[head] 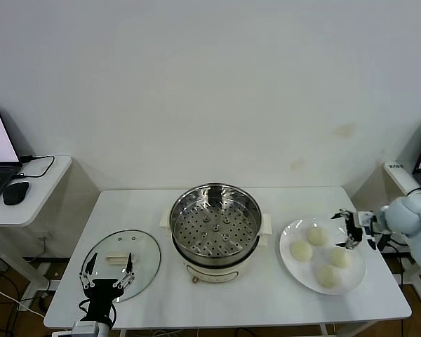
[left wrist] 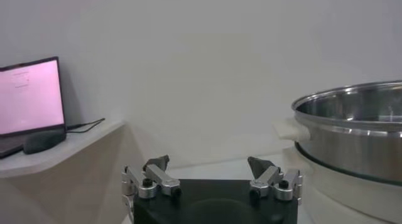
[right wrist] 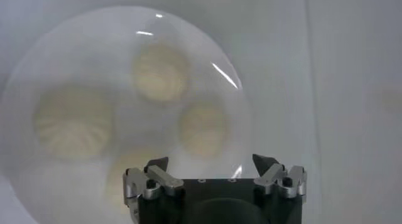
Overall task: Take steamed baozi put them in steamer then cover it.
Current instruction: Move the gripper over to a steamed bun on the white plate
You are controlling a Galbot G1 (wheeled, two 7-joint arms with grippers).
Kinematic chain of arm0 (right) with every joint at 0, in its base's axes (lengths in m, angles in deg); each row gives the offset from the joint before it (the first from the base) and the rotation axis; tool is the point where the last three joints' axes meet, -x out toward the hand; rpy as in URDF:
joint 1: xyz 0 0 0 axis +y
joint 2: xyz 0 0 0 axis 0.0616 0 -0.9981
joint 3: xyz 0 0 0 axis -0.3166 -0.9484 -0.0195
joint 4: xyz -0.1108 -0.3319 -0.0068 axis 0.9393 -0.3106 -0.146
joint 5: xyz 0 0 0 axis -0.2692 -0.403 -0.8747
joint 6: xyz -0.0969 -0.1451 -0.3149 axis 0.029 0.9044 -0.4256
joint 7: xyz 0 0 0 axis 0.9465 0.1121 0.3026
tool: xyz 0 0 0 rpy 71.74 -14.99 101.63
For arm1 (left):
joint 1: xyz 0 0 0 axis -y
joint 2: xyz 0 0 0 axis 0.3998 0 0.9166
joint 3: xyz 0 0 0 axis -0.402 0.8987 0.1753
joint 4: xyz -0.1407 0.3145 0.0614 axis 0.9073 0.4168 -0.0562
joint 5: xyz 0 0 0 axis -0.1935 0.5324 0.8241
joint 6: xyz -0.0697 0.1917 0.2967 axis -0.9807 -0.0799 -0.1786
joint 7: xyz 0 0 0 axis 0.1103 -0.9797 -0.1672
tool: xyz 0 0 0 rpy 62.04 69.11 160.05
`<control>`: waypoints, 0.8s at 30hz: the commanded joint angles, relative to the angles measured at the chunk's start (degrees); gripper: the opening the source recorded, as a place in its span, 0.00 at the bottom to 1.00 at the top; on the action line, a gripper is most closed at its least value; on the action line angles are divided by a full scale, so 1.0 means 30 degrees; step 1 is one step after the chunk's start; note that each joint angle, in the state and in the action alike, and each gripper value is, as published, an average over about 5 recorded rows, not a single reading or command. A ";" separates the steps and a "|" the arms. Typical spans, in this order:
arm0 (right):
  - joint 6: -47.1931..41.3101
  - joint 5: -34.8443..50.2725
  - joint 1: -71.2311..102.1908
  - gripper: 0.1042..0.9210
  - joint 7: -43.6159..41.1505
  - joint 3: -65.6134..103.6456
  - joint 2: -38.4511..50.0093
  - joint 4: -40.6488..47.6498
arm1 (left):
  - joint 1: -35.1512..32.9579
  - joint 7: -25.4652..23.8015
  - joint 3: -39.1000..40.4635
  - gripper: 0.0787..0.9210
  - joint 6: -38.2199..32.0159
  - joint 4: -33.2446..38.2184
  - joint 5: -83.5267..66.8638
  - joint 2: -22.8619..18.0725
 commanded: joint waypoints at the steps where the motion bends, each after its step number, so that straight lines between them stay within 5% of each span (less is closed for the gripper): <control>1: 0.0300 -0.0647 -0.2368 0.88 -0.1236 -0.2866 -0.2018 0.2805 | 0.0011 -0.0003 -0.0025 0.88 0.0026 -0.0026 0.0061 0.0019; 24: 0.0017 -0.2308 -0.2305 0.88 -0.0608 -0.2606 -0.3714 0.4641 | 0.0144 -0.0015 -0.0427 0.88 -0.0022 -0.0105 -0.0021 0.0230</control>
